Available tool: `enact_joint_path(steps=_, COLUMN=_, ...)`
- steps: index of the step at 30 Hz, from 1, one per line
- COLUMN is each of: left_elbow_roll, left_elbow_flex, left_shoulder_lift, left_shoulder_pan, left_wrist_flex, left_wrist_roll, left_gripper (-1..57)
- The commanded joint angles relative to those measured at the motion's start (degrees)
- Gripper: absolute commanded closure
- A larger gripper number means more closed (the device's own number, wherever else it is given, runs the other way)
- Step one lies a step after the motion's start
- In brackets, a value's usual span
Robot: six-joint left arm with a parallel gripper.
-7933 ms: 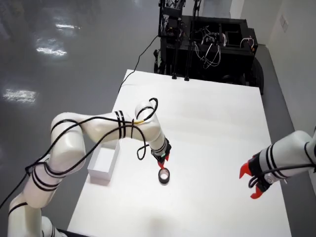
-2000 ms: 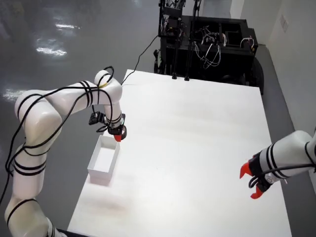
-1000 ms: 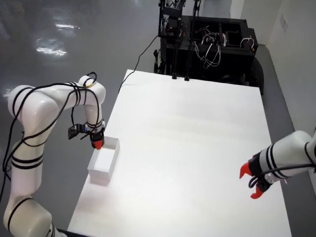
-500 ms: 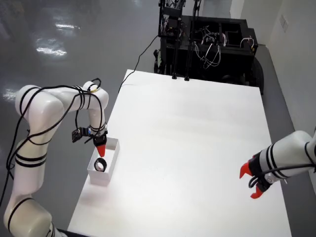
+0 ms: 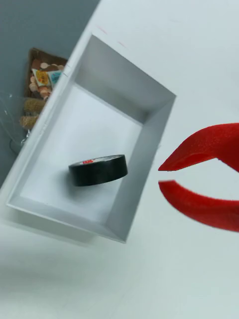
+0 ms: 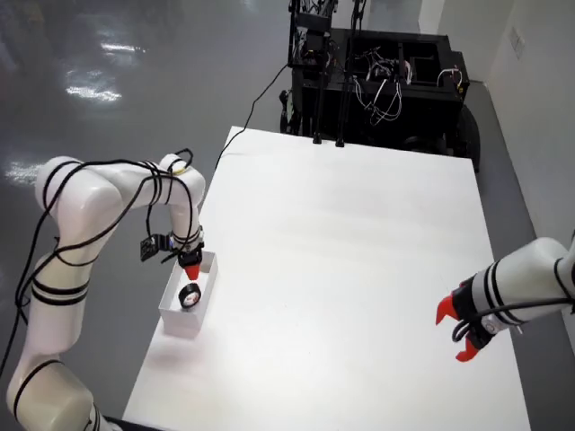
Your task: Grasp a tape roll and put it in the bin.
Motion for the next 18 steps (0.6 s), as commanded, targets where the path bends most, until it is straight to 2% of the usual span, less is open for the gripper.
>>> enact_joint_path(steps=1, left_elbow_roll=1.32, left_elbow_flex=-5.55, left_shoulder_lift=0.04, left_shoulder_pan=-12.58, left_wrist_flex=0.07, left_wrist_roll=-1.14, left_gripper=57.0)
enact_joint_path(steps=8, left_elbow_roll=4.75, left_elbow_flex=-15.92, left_shoulder_lift=1.53, left_shoulder_pan=-22.52, left_wrist_flex=5.44, left_wrist_roll=-1.06, left_gripper=57.0)
enact_joint_path(steps=18, left_elbow_roll=5.46, left_elbow_flex=-19.08, left_shoulder_lift=0.92, left_shoulder_pan=-34.47, left_wrist_flex=5.79, left_wrist_roll=-0.35, left_gripper=57.0)
